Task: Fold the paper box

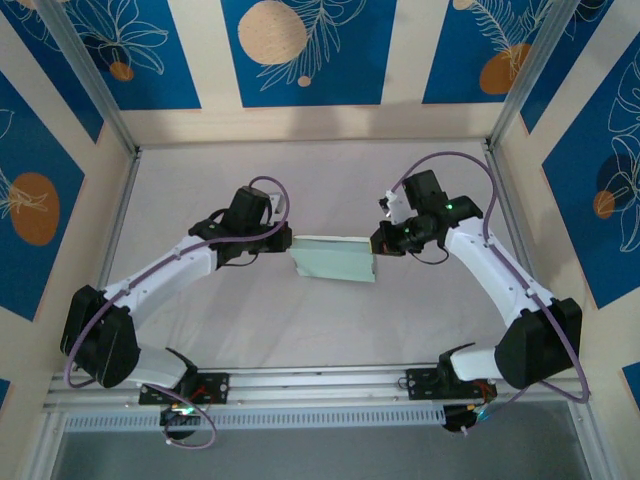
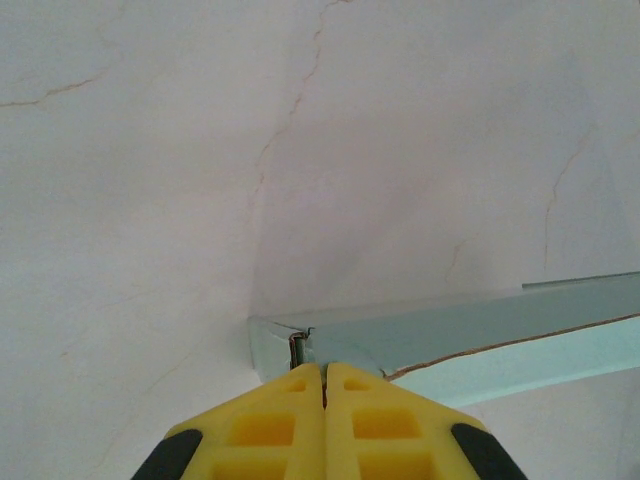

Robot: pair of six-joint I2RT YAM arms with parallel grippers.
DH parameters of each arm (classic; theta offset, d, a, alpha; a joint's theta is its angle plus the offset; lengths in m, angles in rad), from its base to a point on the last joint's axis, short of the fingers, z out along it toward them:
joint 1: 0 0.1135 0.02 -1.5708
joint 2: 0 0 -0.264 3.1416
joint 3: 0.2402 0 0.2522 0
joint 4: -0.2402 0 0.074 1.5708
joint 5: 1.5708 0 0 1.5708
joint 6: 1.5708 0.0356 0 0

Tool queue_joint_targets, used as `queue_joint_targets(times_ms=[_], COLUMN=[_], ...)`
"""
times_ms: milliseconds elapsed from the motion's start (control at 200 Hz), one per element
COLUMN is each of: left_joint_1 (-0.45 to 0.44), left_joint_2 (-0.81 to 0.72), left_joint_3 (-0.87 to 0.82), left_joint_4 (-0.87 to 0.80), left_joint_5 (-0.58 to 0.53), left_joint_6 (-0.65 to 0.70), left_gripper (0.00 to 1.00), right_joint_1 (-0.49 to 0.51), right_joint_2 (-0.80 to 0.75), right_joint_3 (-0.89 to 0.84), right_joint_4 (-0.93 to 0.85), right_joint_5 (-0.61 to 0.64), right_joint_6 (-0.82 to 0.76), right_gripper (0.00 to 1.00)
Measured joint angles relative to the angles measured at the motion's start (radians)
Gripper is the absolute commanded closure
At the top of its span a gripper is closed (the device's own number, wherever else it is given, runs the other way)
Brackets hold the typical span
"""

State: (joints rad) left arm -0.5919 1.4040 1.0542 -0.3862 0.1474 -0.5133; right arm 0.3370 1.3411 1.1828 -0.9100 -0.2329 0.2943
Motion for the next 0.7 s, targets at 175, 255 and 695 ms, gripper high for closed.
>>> queue_joint_targets(times_ms=[175,255,695], left_joint_1=[-0.002,-0.007,-0.022], left_joint_2=[0.0,0.0,0.019], left_joint_3=[0.002,0.002,0.023], left_joint_4=[-0.001,0.0,-0.005], left_joint_5=[0.0,0.001,0.0], left_joint_6=[0.0,0.0,0.016], left_gripper=[0.94,0.94,0.94], right_joint_1=[-0.003,0.004,0.135], right_joint_2=[0.006,0.006,0.037], right_joint_3=[-0.001,-0.003,-0.041], right_joint_4=[-0.005,-0.008,-0.003], right_joint_5=[0.012,0.048,0.321], right_joint_6=[-0.002,-0.006,-0.008], right_gripper=[0.93,0.92,0.85])
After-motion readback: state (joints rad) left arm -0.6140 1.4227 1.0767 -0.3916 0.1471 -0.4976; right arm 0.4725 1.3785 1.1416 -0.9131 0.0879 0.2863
